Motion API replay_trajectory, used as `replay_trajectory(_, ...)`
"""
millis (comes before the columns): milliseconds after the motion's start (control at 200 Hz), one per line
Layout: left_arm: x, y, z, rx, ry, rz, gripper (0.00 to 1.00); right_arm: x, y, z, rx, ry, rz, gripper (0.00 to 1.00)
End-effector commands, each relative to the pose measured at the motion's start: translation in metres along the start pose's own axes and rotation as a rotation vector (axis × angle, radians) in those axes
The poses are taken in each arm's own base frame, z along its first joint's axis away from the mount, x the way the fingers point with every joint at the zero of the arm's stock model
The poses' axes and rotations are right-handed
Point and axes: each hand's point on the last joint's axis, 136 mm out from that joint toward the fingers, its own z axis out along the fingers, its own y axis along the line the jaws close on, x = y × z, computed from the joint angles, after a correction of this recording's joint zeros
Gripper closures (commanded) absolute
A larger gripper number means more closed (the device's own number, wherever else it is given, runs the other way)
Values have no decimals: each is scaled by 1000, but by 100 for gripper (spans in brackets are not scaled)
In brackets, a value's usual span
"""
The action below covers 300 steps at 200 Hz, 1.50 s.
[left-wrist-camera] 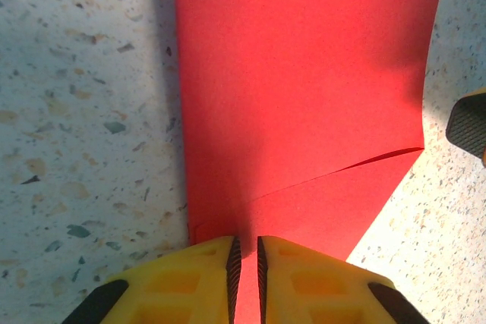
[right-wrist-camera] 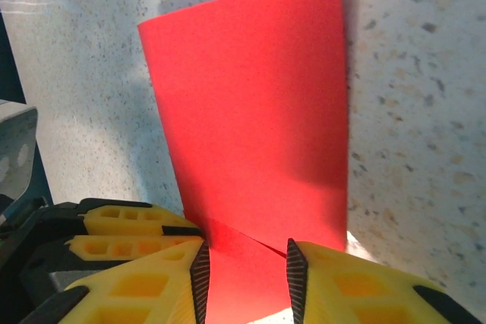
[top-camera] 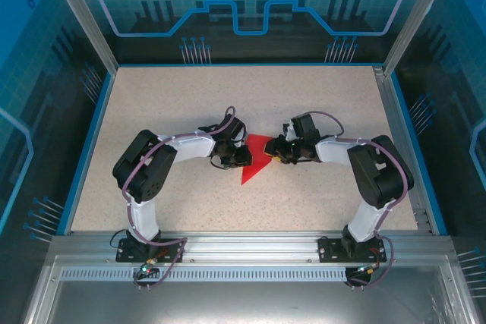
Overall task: Fold a paper plane with a square sheet of paper (pick it up from the middle)
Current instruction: Fourth fold the wing at the center of the table.
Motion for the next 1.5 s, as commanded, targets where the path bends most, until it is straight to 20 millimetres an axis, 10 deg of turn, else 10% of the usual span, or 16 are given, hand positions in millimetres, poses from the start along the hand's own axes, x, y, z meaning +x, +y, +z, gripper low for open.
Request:
replay_trajectory(0,3,11,-2,-38,-1,-1,82,13,-10,-12,71,-25,33,62)
replay_trajectory(520,4,10,0,-21,2,-14,82,24,-11,12,46,77,55,64)
replay_trajectory(1495,-2,0,-13,0,-36,0,78,-18,10,6,1,47,-49,65)
